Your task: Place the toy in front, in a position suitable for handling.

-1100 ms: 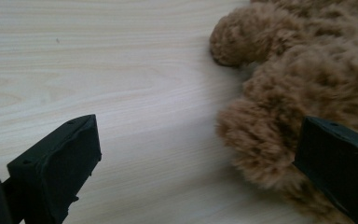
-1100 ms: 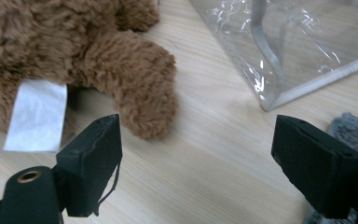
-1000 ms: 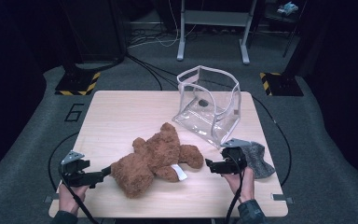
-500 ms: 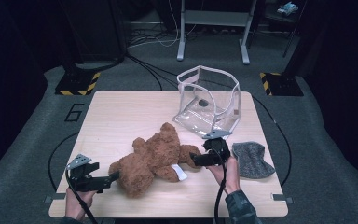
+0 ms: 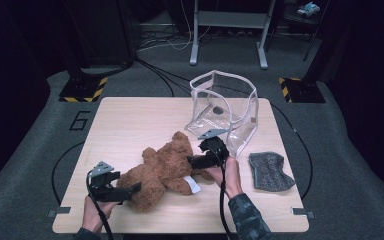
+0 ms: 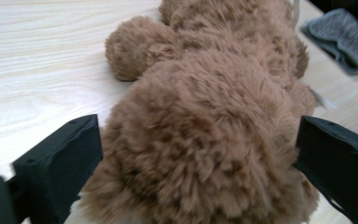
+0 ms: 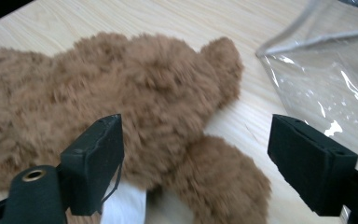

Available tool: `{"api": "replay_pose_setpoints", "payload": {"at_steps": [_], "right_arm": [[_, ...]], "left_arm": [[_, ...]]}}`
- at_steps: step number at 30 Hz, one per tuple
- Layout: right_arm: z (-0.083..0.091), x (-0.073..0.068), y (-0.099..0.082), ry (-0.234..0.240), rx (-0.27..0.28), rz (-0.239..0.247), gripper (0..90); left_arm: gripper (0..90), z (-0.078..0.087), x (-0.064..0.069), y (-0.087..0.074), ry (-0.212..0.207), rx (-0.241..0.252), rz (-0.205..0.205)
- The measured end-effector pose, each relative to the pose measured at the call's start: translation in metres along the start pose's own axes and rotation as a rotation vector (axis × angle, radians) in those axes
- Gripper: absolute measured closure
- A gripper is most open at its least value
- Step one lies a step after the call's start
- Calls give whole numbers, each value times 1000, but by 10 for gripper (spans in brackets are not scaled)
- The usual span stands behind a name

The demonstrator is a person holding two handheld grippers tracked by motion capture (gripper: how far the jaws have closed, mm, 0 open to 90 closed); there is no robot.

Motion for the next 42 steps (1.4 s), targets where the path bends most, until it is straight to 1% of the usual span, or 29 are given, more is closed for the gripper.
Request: {"api": "replay_pose_setpoints", "payload": {"at_steps": [1, 3, 6, 7, 8, 9, 11, 12, 13, 14, 15, 16, 17, 18, 19, 21, 24, 28, 29, 30, 31, 32, 33, 34, 36, 38, 39, 40, 42], "right_arm": [[-3, -1, 4, 6, 7, 15, 197], [-7, -5, 10, 15, 9, 19, 224], [-14, -8, 19, 28, 10, 43, 265], [-17, -9, 23, 35, 11, 40, 279], [-19, -10, 26, 45, 10, 38, 291], [-22, -11, 28, 45, 10, 44, 303], [-29, -12, 31, 58, 0, 43, 322], [-33, -12, 32, 59, -9, 52, 332], [-37, -12, 32, 60, -30, 48, 346], [-41, -11, 31, 72, -39, 38, 366], [-44, -10, 30, 76, -52, 41, 399], [-47, -10, 29, 77, -60, 29, 449], [-47, -10, 29, 77, -60, 29, 449], [-49, -11, 28, 104, -65, 9, 585], [-49, -11, 28, 98, -60, 21, 650], [-50, -12, 26, 89, -52, 43, 715], [-50, -14, 25, 73, -51, 35, 808], [-49, -17, 25, 38, -27, 56, 844], [-48, -17, 25, 32, -12, 55, 848], [-46, -18, 25, 29, -12, 46, 851], [-45, -17, 25, 25, 3, 53, 853], [-43, -17, 26, 21, 8, 58, 855], [-41, -17, 27, 20, 10, 53, 857], [-40, -17, 28, 14, 14, 66, 857], [-36, -18, 28, 2, 12, 82, 858], [-31, -18, 27, 1, 30, 72, 858], [-28, -19, 26, -2, 26, 62, 859], [-26, -19, 26, -8, 33, 72, 860], [-21, -21, 26, -18, 44, 81, 860]], "left_arm": [[34, -2, 1, 0, 1, -10, -1], [47, -5, 2, 0, 0, -22, -4], [71, -7, 2, -2, -7, -22, 3], [91, -8, 2, -2, -11, -16, 5], [116, -7, 1, -3, -19, -28, 4], [145, -7, 2, -3, -24, -24, 11], [170, -8, 1, -4, -24, -24, 8], [188, -9, 0, -4, -29, -23, 0], [201, -9, -1, -4, -32, -21, -1], [219, -9, -2, -5, -34, -24, 1], [239, -10, -2, -6, -35, -22, 2], [255, -10, -2, -7, -34, -15, -5], [292, -10, -2, -7, -34, -15, -5], [308, -10, -2, -7, -36, -15, -8], [329, -10, -2, -7, -36, -11, -8], [371, -10, -1, -8, -36, -11, -8], [433, -9, -2, -9, -38, -10, -15], [496, -8, -3, -8, -40, 0, -17], [513, -7, -3, -8, -47, -4, -19], [526, -7, -3, -8, -48, 4, -21], [543, -6, -4, -8, -52, 9, -22], [558, -6, -5, -7, -67, 5, -17], [570, -6, -6, -6, -73, 6, -14], [585, -6, -7, -4, -79, 5, -14], [607, -5, -7, -2, -77, 6, -20], [629, -4, -7, -1, -86, -3, -33], [637, -4, -7, 1, -83, -4, -39], [647, -3, -7, 2, -81, -13, -50], [662, -1, -7, 4, -77, -9, -52]]}}
Point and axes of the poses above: each handheld gripper's, and its own axes: z roughly backward along the jaws, y roughly out of its top, x roughly to its right, the point moved 2 cm from there along -z, roughly forward along the jaws, and after that the axes turned 5 degrees about -y, right-handed, at the moved point
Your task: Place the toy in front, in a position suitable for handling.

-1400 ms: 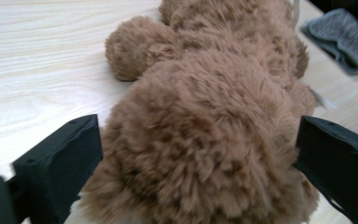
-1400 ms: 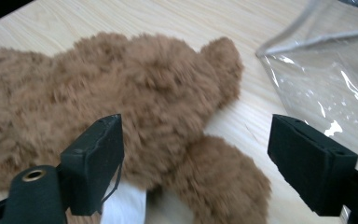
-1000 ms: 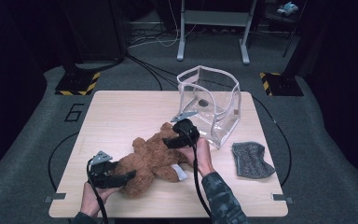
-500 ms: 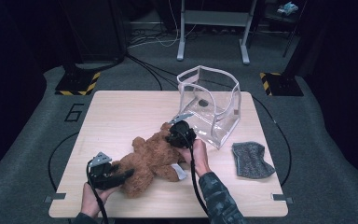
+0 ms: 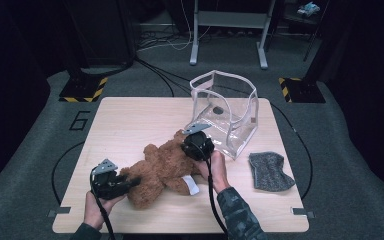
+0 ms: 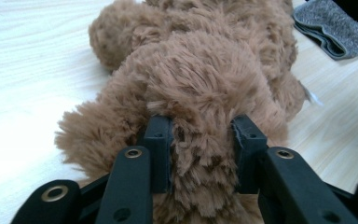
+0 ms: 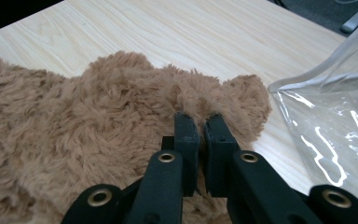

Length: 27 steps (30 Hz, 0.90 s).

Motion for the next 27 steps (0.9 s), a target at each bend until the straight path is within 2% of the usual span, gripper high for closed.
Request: {"api": "replay_pose_setpoints", "payload": {"at_steps": [2, 5, 9, 13, 15, 17, 20, 22, 25, 27], "right_arm": [[5, -1, 1, -5, 11, 10, 860], [14, -4, 1, -10, 19, -15, 861], [24, -5, -3, -13, 38, -13, 862], [36, -6, -5, -15, 43, -44, 863], [43, -6, -7, -30, 44, -26, 863], [51, -7, -11, -41, 46, -55, 863], [63, -6, -19, -45, 52, -78, 863], [68, -3, -24, -38, 56, -105, 863], [76, -4, -31, -47, 52, -113, 863], [81, -5, -36, -47, 53, -122, 863]], "left_arm": [[676, 1, 0, 0, -15, 1, -2], [691, 2, -3, 2, -31, 0, -2], [698, 5, 0, 3, -52, 1, -14], [703, 6, -3, 8, -93, 11, 5], [704, 4, -1, 11, -100, 10, 4], [704, 3, 1, 14, -116, -6, -12], [704, 0, 3, 18, -145, -4, -6], [704, -4, 2, 21, -165, -24, -13], [705, -7, 3, 21, -180, -21, -10], [705, -10, 2, 24, -198, -55, -15]]}}
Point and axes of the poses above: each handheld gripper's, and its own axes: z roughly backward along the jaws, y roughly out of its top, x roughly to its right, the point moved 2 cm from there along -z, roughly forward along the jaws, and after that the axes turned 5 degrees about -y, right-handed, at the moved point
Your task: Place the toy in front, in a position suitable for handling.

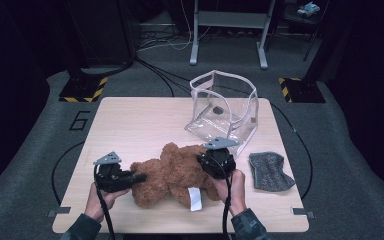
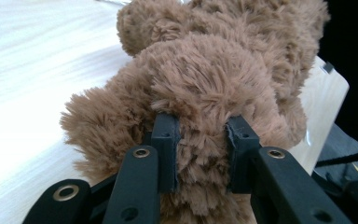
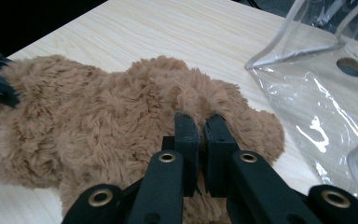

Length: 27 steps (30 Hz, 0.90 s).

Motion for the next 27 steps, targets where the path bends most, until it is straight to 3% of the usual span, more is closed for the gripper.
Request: {"api": "replay_pose_setpoints", "payload": {"at_steps": [3, 8, 11, 12, 14, 17, 21, 24, 27], "right_arm": [[4, 0, -7, -5, -6, -11, 863], [11, 1, -17, -11, -5, -26, 863], [14, 2, -23, -21, -9, -27, 863], [15, 1, -25, -22, -14, -29, 863], [16, 1, -30, -27, -11, -27, 863], [11, 6, -37, -12, -20, -66, 861], [8, 11, -44, 2, -46, -64, 843], [10, 18, -48, 20, -34, -103, 829], [10, 21, -51, 21, -33, -109, 805]], "left_arm": [[704, -3, -2, 3, 3, 3, 6], [703, -12, -4, 9, -10, -50, -15], [701, -21, -5, 14, 13, -68, -22], [701, -22, -6, 15, 23, -81, -50], [699, -27, -7, 17, 19, -99, -46], [692, -33, -10, 18, 29, -109, -35], [653, -34, -10, 23, 17, -148, -67], [626, -35, -9, 23, 9, -140, -64], [594, -36, -8, 22, 7, -132, -55]]}}
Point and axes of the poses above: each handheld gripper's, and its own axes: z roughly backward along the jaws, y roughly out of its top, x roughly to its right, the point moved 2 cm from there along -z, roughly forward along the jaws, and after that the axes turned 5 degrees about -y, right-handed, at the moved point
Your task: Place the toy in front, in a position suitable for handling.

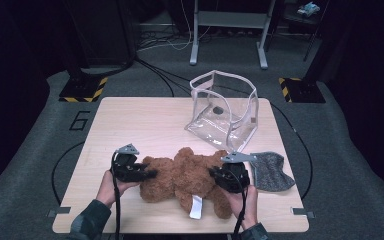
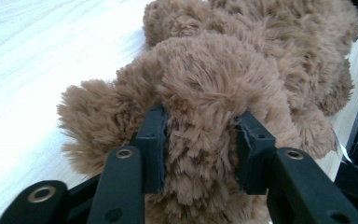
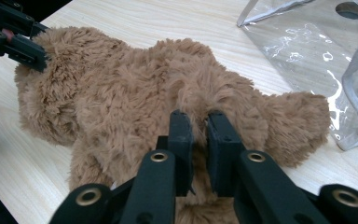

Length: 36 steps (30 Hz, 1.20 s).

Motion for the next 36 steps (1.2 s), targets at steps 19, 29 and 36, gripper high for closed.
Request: {"api": "replay_pose_setpoints", "payload": {"at_steps": [19, 29, 36], "right_arm": [[36, 66, -30, -145, 25, -101, 287], [20, 78, -25, -171, 24, -115, 252], [-4, 75, 25, -200, 41, -79, 284]], "left_arm": [[183, 10, -2, 6, 68, 23, 96], [162, 11, 3, 13, 86, 24, 74], [153, 1, 3, 7, 91, 1, 61]]}}
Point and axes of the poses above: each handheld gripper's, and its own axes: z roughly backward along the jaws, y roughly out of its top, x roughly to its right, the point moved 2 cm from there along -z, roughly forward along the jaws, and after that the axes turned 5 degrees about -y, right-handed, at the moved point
